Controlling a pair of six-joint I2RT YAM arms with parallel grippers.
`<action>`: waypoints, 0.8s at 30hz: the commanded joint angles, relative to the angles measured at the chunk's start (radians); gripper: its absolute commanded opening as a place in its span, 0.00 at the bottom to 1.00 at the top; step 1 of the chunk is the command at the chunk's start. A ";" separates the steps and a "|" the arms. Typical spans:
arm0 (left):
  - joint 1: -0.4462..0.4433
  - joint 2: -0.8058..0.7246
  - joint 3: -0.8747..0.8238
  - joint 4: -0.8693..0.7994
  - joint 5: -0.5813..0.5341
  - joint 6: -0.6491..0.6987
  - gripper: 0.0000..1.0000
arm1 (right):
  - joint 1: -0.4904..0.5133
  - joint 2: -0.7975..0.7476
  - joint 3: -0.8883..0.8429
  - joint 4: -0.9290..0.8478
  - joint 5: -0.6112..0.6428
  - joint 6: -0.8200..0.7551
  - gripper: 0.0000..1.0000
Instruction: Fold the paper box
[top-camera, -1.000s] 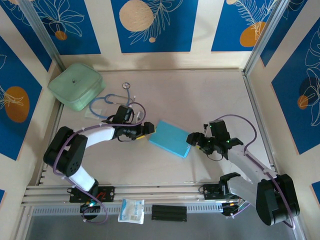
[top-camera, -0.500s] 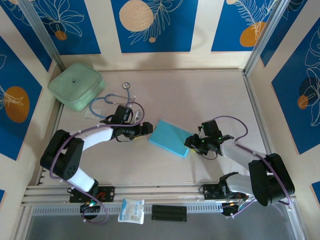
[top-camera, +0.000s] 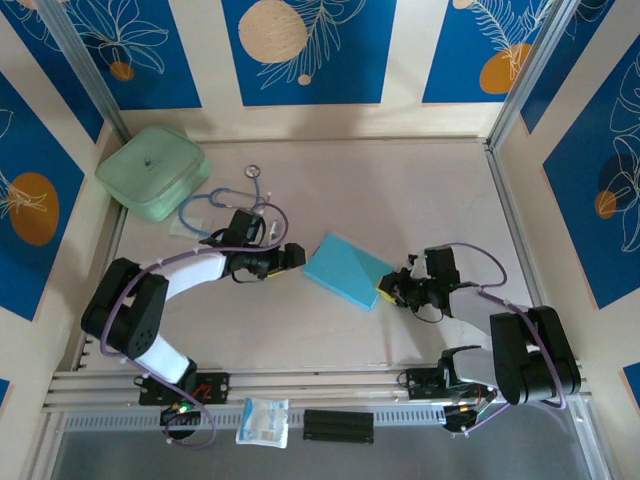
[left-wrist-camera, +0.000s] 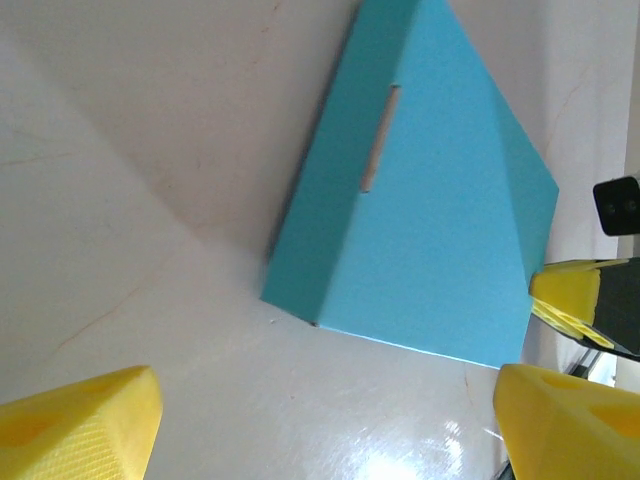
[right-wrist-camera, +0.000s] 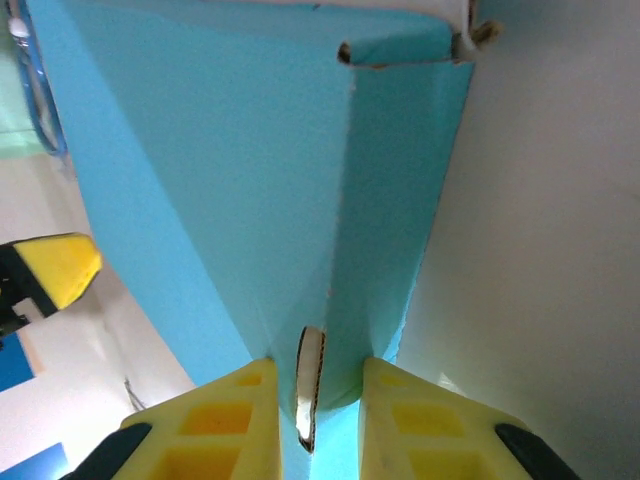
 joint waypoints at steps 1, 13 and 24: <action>0.012 0.063 0.013 0.092 0.065 -0.058 0.86 | -0.038 0.007 -0.052 0.014 -0.051 0.022 0.20; -0.001 0.274 0.061 0.585 0.234 -0.312 0.87 | -0.146 -0.047 -0.080 -0.004 -0.128 -0.013 0.19; -0.085 0.451 0.195 0.732 0.294 -0.418 0.80 | -0.161 -0.042 -0.080 -0.011 -0.135 -0.021 0.18</action>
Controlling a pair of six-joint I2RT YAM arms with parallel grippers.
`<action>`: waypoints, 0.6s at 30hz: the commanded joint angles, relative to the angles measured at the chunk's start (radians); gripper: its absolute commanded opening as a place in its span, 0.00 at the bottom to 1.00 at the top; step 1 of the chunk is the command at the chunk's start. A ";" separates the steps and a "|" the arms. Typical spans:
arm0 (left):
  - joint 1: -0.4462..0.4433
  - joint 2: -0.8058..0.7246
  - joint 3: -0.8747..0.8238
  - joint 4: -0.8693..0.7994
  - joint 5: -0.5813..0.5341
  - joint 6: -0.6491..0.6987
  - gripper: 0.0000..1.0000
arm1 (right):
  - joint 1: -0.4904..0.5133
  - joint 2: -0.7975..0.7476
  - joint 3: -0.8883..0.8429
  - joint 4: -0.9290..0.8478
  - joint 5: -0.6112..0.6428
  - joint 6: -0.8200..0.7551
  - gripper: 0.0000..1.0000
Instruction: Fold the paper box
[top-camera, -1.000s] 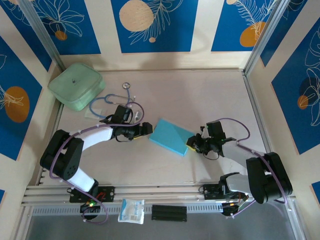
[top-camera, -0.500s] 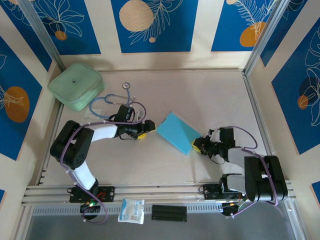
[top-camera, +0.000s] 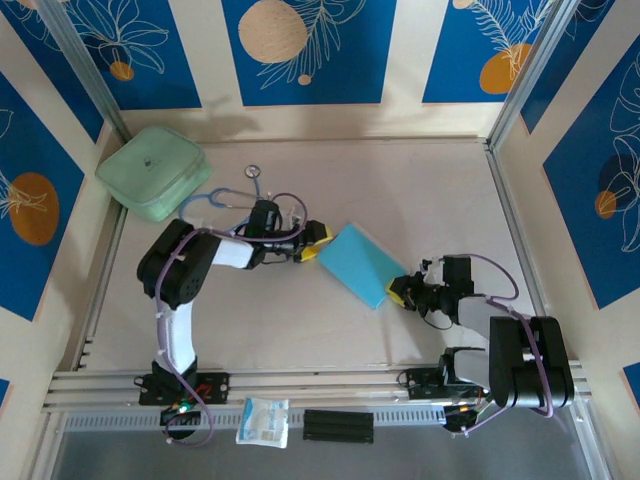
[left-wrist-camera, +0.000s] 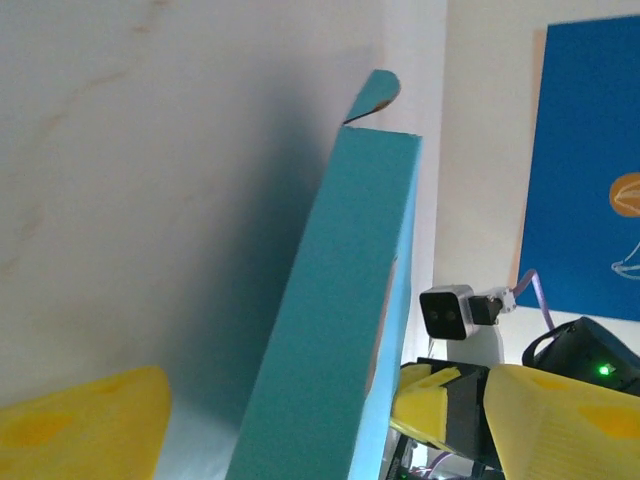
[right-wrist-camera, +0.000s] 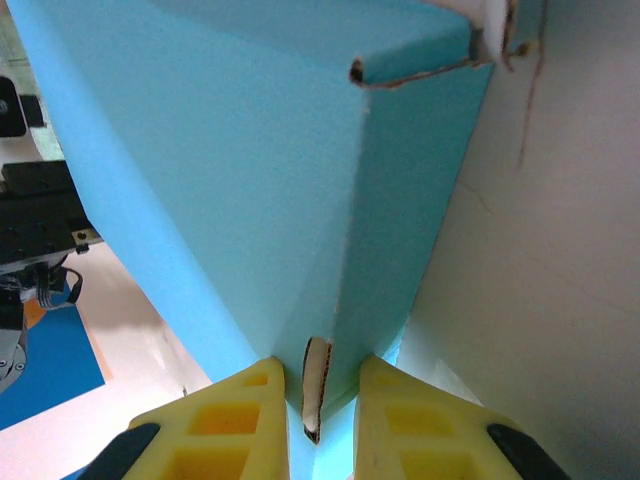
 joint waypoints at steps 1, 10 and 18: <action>-0.054 0.029 0.054 0.050 0.055 -0.009 0.78 | -0.006 -0.008 -0.006 -0.053 -0.012 -0.016 0.18; -0.073 0.011 0.080 0.030 0.081 0.028 0.50 | -0.003 -0.006 -0.002 -0.059 -0.011 -0.024 0.19; -0.060 -0.051 0.041 0.152 0.113 0.090 0.25 | 0.011 -0.131 0.077 -0.203 -0.001 -0.095 0.47</action>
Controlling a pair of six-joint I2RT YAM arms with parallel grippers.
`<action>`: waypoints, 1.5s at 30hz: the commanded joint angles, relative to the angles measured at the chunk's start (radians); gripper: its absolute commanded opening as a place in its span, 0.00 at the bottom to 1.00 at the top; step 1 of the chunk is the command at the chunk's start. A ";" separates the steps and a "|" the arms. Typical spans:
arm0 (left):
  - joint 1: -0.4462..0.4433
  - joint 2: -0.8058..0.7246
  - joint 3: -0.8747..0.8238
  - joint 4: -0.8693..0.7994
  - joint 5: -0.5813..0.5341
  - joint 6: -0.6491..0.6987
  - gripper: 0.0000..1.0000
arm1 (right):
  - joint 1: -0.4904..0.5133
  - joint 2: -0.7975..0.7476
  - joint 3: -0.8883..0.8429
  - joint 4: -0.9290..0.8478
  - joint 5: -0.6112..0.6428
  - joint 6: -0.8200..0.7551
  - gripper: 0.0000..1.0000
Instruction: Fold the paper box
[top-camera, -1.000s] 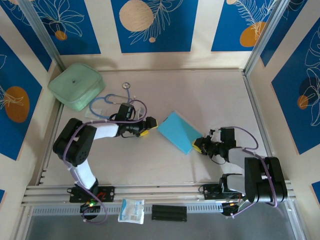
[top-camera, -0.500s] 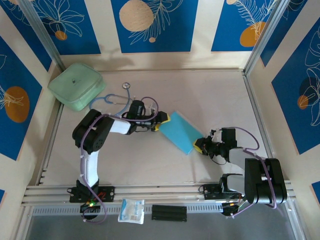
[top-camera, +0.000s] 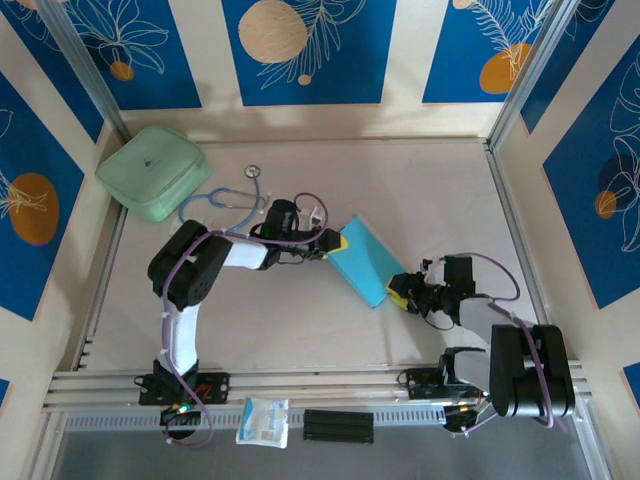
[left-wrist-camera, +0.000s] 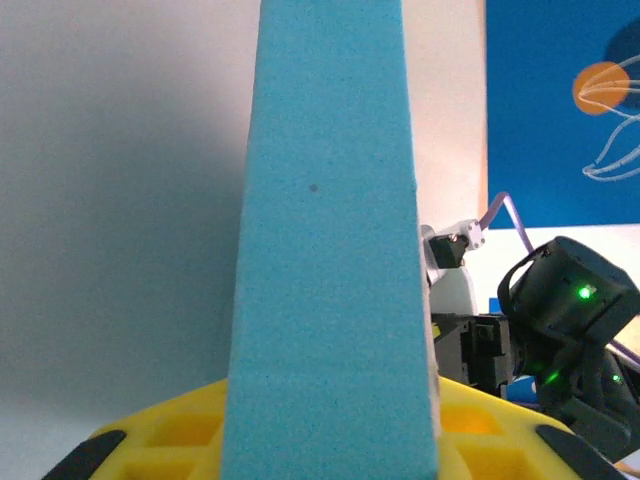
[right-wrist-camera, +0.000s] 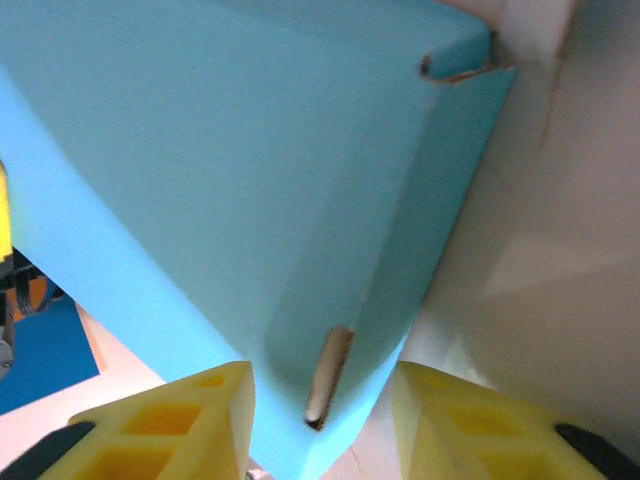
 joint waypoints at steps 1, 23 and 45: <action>0.019 -0.074 -0.026 0.131 0.037 0.033 0.24 | 0.005 -0.100 0.087 -0.173 0.016 -0.082 0.51; 0.076 -0.766 -0.168 -0.396 -0.046 1.041 0.15 | 0.185 -0.047 0.787 -0.496 -0.083 -1.230 0.99; 0.074 -0.740 -0.087 -0.389 0.102 1.034 0.12 | 0.247 0.213 0.895 -0.630 -0.383 -1.559 0.56</action>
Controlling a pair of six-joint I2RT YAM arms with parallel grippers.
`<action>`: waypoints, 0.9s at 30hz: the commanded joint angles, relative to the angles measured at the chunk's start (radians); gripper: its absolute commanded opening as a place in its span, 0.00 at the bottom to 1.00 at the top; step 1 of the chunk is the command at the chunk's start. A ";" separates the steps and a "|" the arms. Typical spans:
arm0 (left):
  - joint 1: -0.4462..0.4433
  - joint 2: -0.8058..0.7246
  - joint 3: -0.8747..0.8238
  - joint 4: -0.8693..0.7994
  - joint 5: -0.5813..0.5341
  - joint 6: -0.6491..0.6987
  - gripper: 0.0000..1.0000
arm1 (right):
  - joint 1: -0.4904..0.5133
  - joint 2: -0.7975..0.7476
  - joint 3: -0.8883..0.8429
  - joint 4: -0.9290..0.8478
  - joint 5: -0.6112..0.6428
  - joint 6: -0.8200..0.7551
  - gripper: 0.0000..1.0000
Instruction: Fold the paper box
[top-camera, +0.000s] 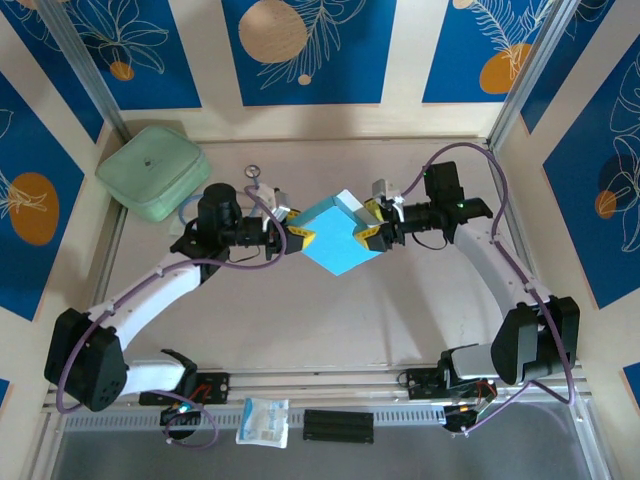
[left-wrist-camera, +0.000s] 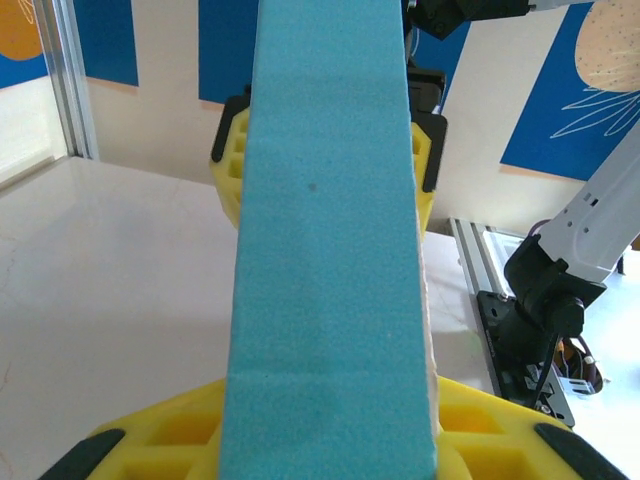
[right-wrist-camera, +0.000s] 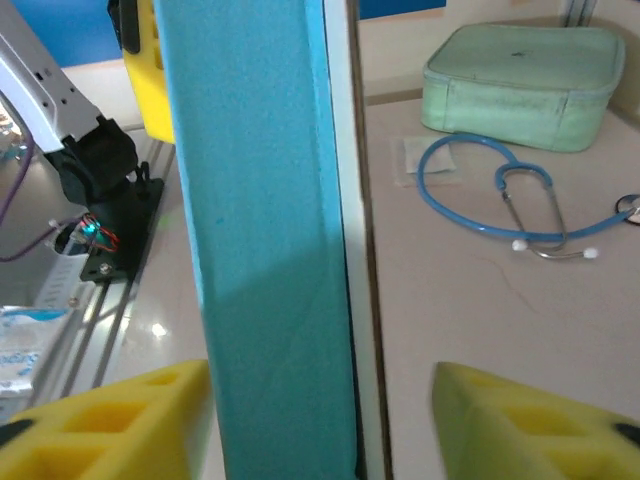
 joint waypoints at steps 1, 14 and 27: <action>-0.001 0.012 0.043 0.024 0.036 0.004 0.12 | 0.019 0.001 0.010 -0.026 -0.035 -0.030 0.54; -0.004 0.010 0.094 -0.090 -0.100 0.012 0.62 | 0.025 -0.026 0.014 -0.020 0.072 -0.002 0.33; -0.002 -0.207 0.123 -0.625 -0.693 -0.071 0.92 | 0.237 0.110 0.267 -0.416 0.767 -0.154 0.32</action>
